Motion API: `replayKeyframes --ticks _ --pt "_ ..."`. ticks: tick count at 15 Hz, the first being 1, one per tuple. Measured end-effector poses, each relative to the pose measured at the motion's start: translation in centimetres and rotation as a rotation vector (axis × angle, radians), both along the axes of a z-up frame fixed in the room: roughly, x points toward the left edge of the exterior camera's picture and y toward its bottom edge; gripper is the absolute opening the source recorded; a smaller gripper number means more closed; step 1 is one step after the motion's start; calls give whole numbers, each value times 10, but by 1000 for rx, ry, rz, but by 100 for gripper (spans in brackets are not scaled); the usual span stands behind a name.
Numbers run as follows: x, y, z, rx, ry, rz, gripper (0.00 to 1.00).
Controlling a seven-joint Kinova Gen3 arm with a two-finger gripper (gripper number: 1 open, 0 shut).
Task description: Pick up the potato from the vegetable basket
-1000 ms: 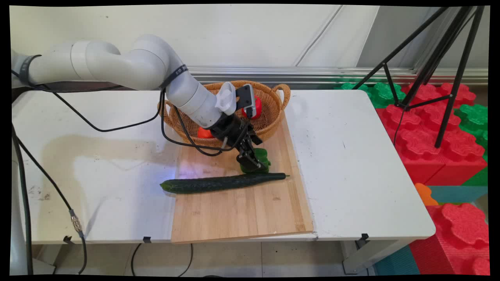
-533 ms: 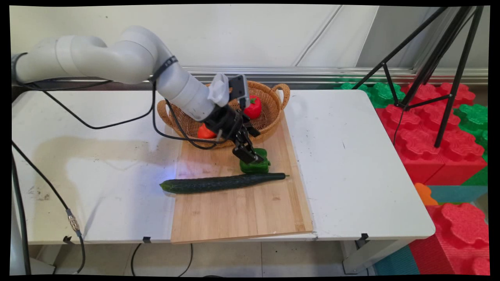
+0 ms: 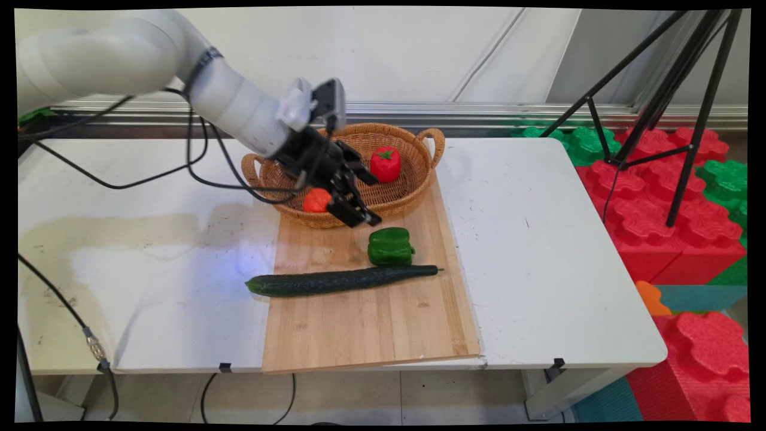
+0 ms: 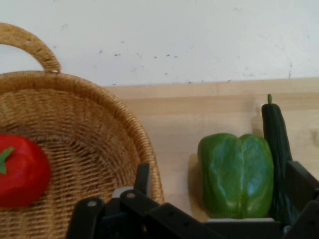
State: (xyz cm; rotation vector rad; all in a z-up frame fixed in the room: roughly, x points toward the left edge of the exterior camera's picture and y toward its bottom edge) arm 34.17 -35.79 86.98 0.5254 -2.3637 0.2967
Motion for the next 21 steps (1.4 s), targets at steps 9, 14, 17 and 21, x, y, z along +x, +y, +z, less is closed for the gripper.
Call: replayKeyframes --ticks 9,14,17,21 --pt "64 17 42 -12 -2 17 100" --pt "110 29 57 -14 -34 54 100" --pt "133 26 62 -25 -62 84 100" --pt "159 16 59 -44 -114 151 100"
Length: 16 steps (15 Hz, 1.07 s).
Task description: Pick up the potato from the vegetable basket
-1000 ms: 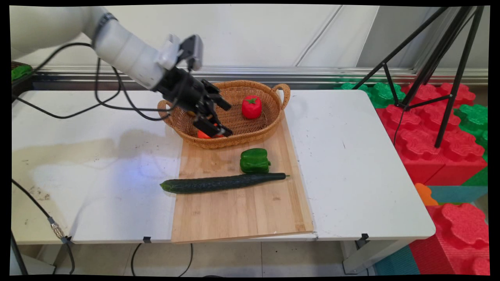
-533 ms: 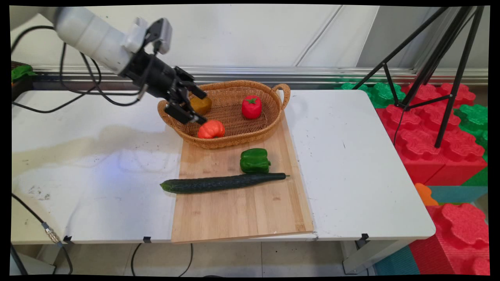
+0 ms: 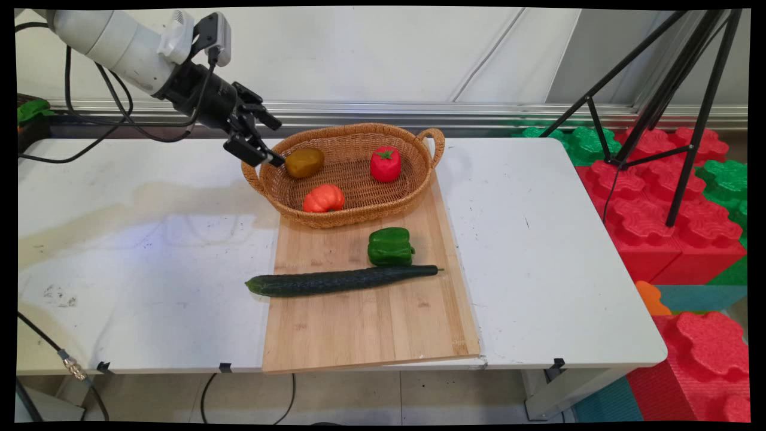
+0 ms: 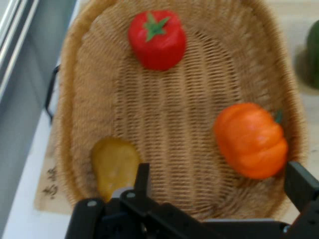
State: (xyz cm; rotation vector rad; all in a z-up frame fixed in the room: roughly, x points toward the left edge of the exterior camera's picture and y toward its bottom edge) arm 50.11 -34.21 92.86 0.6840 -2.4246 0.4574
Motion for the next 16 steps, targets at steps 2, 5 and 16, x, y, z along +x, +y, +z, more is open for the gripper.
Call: replayKeyframes --ticks 2,5,16 --pt "6 -7 -6 -6 -23 30 100" --pt "6 -17 -20 -7 -57 60 100" --pt "-18 -55 -72 -4 -150 171 100"
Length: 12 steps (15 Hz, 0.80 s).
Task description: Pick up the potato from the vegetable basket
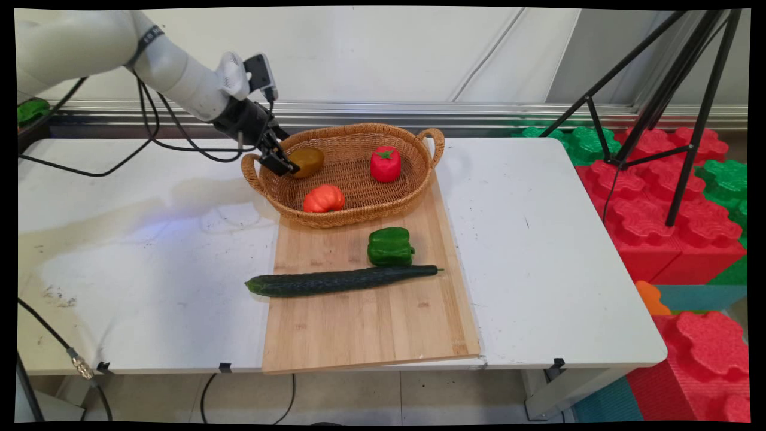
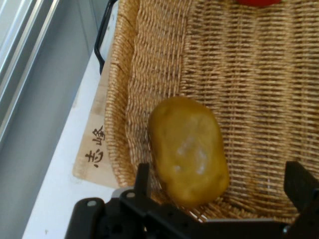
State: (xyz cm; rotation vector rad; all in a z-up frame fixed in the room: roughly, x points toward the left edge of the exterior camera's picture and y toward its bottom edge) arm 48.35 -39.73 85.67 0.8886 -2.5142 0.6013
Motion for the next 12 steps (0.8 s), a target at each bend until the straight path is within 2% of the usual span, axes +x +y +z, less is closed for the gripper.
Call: replayKeyframes --ticks 12 --pt "-14 -22 -31 8 -49 7 100"
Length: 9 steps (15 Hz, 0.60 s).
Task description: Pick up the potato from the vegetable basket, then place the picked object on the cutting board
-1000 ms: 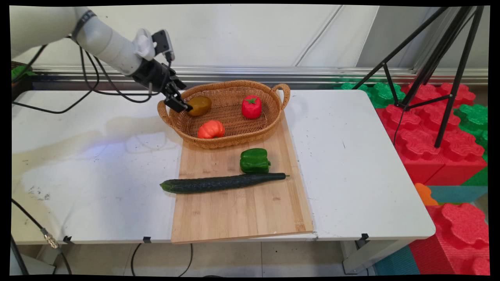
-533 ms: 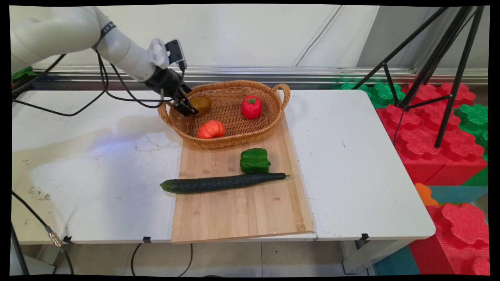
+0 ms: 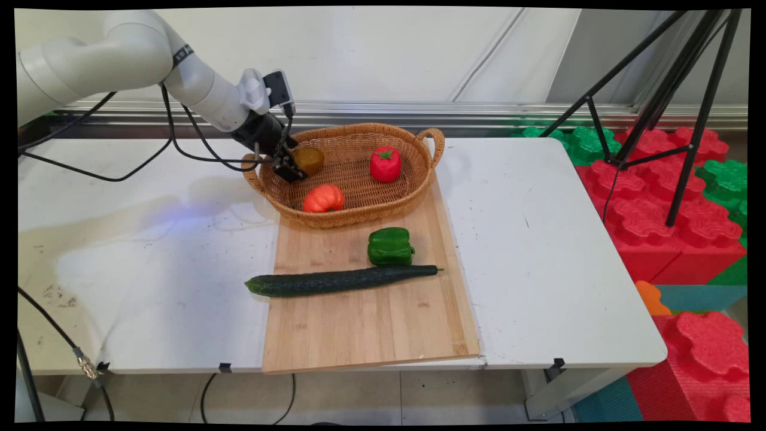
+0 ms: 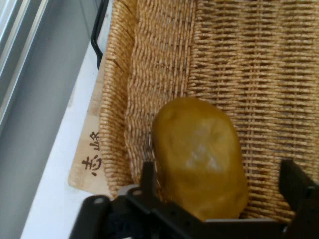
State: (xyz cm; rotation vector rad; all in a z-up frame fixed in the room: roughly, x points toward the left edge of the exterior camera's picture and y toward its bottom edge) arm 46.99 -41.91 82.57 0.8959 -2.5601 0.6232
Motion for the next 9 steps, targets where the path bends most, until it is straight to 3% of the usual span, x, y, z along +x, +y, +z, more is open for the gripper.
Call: replayKeyframes --ticks 1,2,9 --pt "-1 0 -2 1 -3 -3 100" --pt "-1 0 -3 2 -5 -6 0" --pt "-3 -1 -7 -9 -18 -14 0"
